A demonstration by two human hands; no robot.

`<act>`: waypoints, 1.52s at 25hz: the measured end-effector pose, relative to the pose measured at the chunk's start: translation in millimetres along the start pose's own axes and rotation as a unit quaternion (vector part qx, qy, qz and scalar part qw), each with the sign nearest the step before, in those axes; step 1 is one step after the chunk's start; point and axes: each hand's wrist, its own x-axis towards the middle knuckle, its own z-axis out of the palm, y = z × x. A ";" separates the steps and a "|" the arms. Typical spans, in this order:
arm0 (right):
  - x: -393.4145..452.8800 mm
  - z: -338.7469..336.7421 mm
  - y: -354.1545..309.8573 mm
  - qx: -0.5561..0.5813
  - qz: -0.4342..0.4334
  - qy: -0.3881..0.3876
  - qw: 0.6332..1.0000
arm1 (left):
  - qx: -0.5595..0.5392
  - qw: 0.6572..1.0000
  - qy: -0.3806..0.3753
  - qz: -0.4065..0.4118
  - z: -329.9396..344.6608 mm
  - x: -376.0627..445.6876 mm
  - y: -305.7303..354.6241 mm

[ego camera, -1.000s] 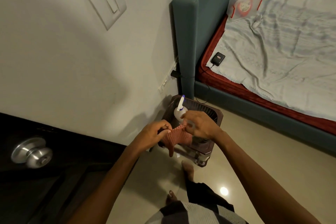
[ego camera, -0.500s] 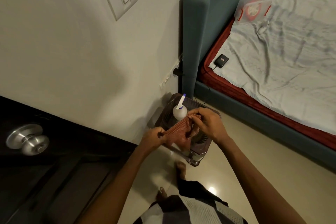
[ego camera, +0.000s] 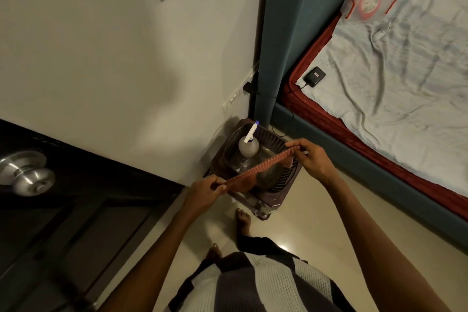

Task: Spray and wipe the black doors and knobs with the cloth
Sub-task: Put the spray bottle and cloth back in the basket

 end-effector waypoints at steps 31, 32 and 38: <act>125.0 141.4 -3.6 -0.250 -0.024 -0.052 0.966 | -0.189 0.937 0.101 -0.277 74.0 33.4 -63.1; 128.7 148.9 -2.7 -0.252 -0.022 -0.055 0.966 | -0.190 0.935 0.104 -0.281 73.7 38.9 -65.9; 133.0 175.3 -6.4 -0.196 0.051 -0.051 0.978 | -0.190 0.928 0.106 -0.302 71.5 72.2 -76.0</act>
